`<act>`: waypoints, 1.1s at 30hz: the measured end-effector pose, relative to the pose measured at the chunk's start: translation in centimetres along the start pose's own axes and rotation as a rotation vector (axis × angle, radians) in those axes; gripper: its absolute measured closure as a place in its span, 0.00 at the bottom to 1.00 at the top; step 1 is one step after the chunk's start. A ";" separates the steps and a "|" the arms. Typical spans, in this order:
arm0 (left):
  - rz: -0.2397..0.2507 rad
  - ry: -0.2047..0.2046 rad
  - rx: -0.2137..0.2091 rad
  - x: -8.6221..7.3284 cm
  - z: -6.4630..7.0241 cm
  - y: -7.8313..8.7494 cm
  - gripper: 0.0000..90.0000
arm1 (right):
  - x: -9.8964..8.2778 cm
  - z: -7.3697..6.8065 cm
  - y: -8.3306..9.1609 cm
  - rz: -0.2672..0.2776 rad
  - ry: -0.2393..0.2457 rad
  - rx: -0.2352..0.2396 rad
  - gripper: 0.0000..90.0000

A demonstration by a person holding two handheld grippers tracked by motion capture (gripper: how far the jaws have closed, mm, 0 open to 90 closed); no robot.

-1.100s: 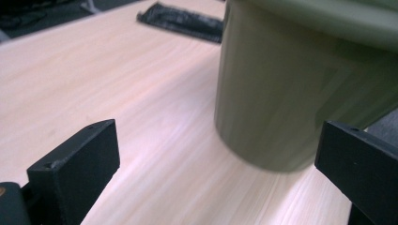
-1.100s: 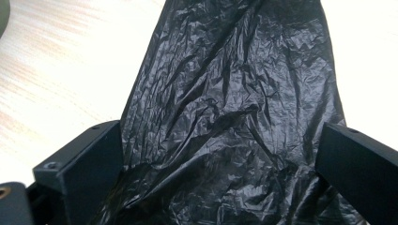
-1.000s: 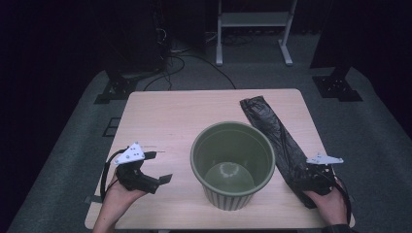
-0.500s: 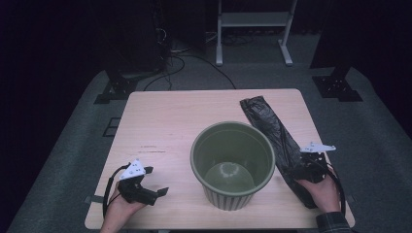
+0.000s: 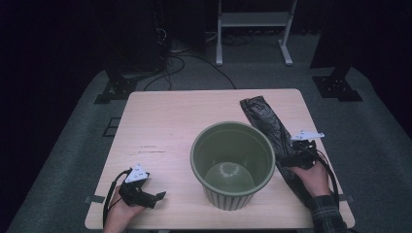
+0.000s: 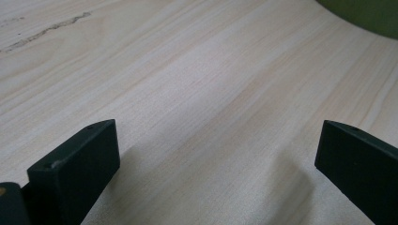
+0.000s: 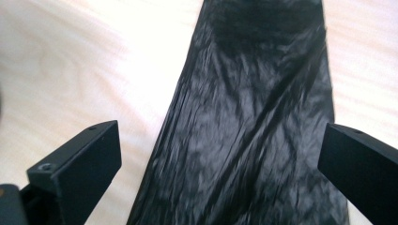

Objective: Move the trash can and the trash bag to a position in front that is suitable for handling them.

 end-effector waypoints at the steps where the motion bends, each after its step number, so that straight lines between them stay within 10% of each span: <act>1: 0.000 0.000 0.000 0.0 0.0 0.0 0.00 | 0.0 0.0 0.0 0.000 0.000 0.000 0.00; 21: -0.028 -0.037 0.033 -0.1 0.2 -0.3 0.00 | 1.0 1.9 -5.0 -0.056 -0.015 -0.053 0.00; 33: -0.028 -0.037 0.033 -0.1 0.2 -0.3 0.00 | 0.6 0.9 -5.5 -0.050 -0.027 0.009 0.00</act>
Point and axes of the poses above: each handheld gripper's, and its own axes: y roughly backward along the jaws, x roughly out of its top, z roughly to its right, the point moved 7 cm from there along -y, roughly forward along the jaws, and after that the axes turned 7 degrees about -x, right-handed, at the moved point
